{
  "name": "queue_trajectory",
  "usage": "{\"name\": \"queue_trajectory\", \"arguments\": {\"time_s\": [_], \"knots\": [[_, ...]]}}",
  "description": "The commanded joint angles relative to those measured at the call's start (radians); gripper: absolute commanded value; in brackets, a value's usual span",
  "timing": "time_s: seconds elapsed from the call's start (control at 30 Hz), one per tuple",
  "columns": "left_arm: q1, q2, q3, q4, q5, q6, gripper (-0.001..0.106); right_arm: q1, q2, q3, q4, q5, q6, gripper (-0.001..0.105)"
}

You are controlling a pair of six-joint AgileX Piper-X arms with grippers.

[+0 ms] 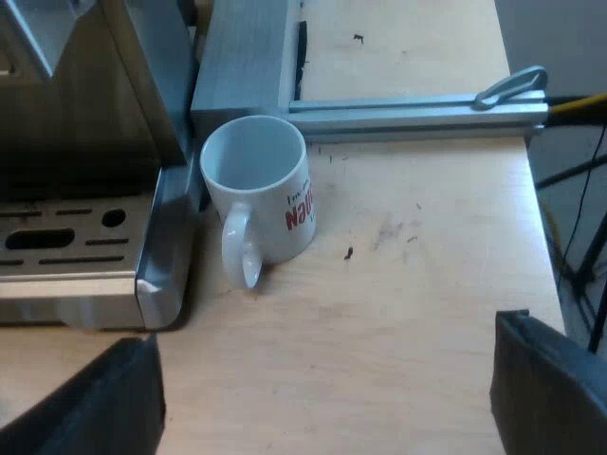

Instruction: Grind coffee beans and then tamp

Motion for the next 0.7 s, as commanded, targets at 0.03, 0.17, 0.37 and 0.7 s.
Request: {"name": "queue_trajectory", "arguments": {"time_s": [0.03,0.17,0.37,0.7], "knots": [[-0.004,-0.051,0.021,0.031,-0.002,-0.002,0.077,0.001,-0.064,0.023,-0.004,-0.01,0.001,0.072],[-0.004,-0.165,0.051,0.1,-0.002,-0.002,0.077,0.001,-0.192,0.073,-0.004,0.005,0.001,0.072],[-0.004,-0.293,0.064,0.16,-0.002,-0.002,0.077,0.002,-0.229,0.083,0.042,0.043,-0.001,0.072],[0.003,-0.289,0.102,0.064,-0.033,0.014,0.077,0.002,-0.233,0.125,-0.07,0.043,0.002,0.072]]}}
